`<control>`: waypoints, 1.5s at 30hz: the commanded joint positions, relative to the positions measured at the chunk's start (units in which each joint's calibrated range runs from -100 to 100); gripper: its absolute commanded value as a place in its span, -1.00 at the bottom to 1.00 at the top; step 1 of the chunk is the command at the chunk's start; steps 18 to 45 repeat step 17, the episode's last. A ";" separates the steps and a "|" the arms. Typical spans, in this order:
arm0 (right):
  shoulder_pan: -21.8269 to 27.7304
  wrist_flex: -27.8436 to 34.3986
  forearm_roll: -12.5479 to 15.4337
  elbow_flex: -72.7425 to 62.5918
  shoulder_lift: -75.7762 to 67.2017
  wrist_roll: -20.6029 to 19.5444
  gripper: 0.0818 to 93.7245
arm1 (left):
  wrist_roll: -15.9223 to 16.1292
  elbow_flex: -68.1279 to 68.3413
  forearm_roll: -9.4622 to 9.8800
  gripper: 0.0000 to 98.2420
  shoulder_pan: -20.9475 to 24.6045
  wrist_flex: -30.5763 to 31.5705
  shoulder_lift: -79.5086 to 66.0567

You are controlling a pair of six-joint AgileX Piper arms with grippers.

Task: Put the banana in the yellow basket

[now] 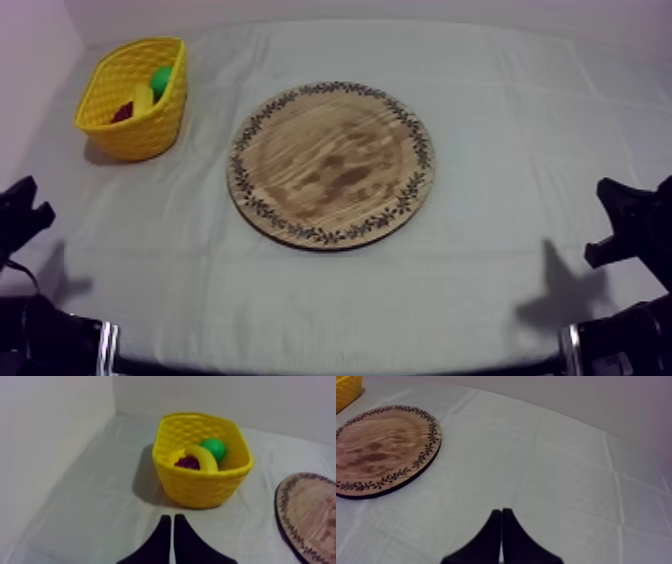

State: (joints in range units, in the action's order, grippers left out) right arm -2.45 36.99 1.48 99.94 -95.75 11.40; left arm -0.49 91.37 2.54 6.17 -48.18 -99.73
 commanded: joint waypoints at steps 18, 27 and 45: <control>-0.08 0.03 -0.04 -0.05 0.00 -0.04 -0.99 | -2.23 4.82 0.56 -1.00 0.33 3.29 -0.09; -0.08 0.03 -0.04 -0.05 0.00 -0.04 -0.99 | -2.23 4.82 0.56 -1.00 0.33 3.29 -0.09; -0.08 0.03 -0.04 -0.05 0.00 -0.04 -0.99 | -2.23 4.82 0.56 -1.00 0.33 3.29 -0.09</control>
